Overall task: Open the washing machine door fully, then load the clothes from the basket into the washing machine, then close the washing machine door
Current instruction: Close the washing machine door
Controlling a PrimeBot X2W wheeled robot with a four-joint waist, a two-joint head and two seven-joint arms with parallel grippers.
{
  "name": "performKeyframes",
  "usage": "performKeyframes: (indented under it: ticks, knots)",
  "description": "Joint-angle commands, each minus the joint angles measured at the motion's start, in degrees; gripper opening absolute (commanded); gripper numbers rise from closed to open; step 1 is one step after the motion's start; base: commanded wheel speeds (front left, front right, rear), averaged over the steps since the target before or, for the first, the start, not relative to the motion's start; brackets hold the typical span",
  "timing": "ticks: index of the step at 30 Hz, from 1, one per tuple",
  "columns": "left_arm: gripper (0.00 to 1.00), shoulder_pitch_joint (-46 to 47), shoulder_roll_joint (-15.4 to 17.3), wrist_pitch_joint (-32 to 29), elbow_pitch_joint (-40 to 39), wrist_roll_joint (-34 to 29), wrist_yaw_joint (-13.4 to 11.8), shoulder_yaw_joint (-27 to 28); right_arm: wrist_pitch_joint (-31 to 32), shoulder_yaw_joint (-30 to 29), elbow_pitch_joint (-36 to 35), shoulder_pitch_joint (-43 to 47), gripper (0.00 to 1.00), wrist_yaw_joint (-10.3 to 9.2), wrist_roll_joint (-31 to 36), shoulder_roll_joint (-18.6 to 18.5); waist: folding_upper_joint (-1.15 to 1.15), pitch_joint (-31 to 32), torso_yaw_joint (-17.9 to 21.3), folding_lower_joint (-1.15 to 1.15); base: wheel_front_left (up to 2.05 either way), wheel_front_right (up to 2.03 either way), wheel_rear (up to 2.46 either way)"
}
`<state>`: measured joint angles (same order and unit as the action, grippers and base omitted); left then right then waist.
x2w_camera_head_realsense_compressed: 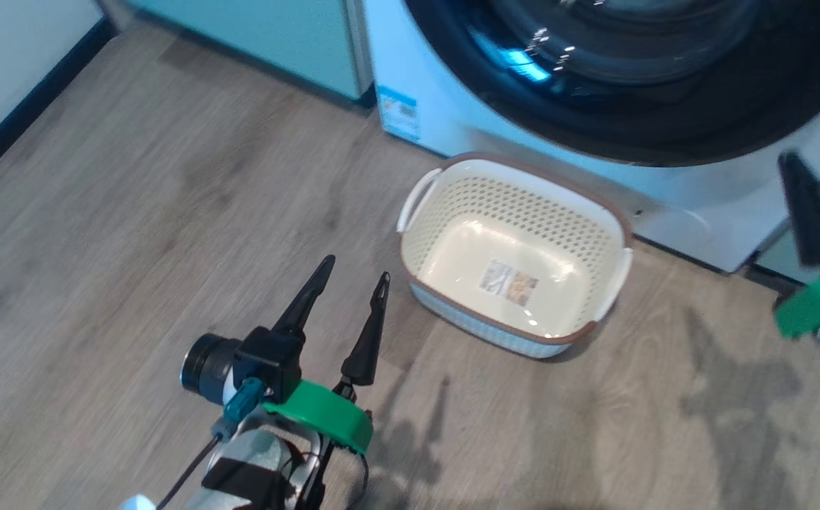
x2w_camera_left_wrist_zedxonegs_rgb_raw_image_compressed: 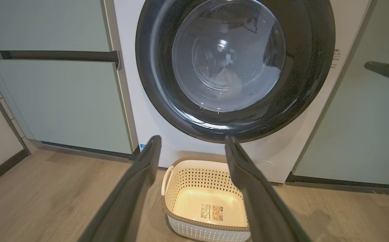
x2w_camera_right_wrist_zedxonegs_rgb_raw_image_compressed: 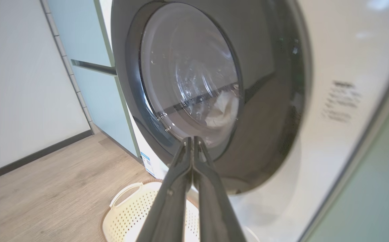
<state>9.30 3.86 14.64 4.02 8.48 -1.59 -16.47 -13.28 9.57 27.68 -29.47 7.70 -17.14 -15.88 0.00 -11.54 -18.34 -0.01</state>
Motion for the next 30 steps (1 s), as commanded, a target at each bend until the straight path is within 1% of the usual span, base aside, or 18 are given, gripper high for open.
performKeyframes:
  ticks: [1, 7, 11, 12, 14, 15, 16, 22, 30]
  knots:
    - [1.0, 0.5, 1.1, 0.4, -1.6, -0.7, 0.3, 2.4, -0.7, 0.1, -2.3, 0.0, 0.0, -0.21, -0.2, 0.0, 0.0, 1.7, 1.9, 0.01, 0.0, 0.0, 0.0]
    - [1.0, -0.2, 2.1, 0.4, -0.2, -0.1, 0.9, 3.3, 0.9, -5.6, -10.9, 10.9, 0.0, -0.21, 2.3, 3.3, 0.0, 4.1, 6.0, 0.01, 0.0, 0.0, 0.0]
    - [1.0, -1.0, 2.7, 0.4, 0.9, 0.5, 0.9, 3.9, 2.2, -8.8, -16.3, 17.0, 0.0, -0.21, 4.0, 6.5, 0.0, 6.0, 8.8, 0.01, 0.0, 0.0, 0.0]
    - [1.0, -1.3, 2.9, 0.4, 1.1, 0.6, 0.9, 4.1, 2.5, -9.5, -17.7, 18.4, 0.02, -0.21, 4.5, 7.3, 0.0, 6.3, 9.6, 0.01, 0.0, 0.0, 0.0]
    - [1.0, -1.7, 3.2, 0.4, 1.4, 0.8, 0.8, 4.4, 3.3, -10.5, -20.1, 20.9, 0.54, -0.21, 5.2, 8.8, 0.0, 7.0, 11.0, 0.01, 0.0, 0.0, 0.0]
    - [1.0, -1.9, 3.4, 0.3, 1.5, 1.0, 0.7, 4.6, 3.5, -10.8, -21.2, 22.2, 0.87, -0.21, 5.5, 9.5, 0.0, 7.4, 11.6, 0.01, 0.0, 0.0, 0.0]
    - [1.0, -2.2, 3.5, 0.3, 1.6, 1.1, 0.6, 4.8, 3.8, -11.0, -22.2, 23.4, 1.0, -0.21, 5.7, 10.1, 0.0, 7.8, 12.3, 0.01, 0.0, 0.0, 0.0]
    - [1.0, -4.6, 4.5, -0.5, 0.8, 2.2, -0.5, 6.3, 5.0, -12.0, -26.7, 29.1, 1.0, -0.21, 6.6, 12.3, 0.0, 9.7, 16.2, 0.01, 0.0, 0.0, 0.0]
    - [1.0, -9.1, 5.8, -1.8, -1.0, 3.6, -2.2, 8.5, 5.8, -12.4, -30.2, 34.3, 1.0, -0.21, 7.4, 12.9, 0.0, 12.0, 20.8, 0.01, 0.0, 0.0, 0.0]
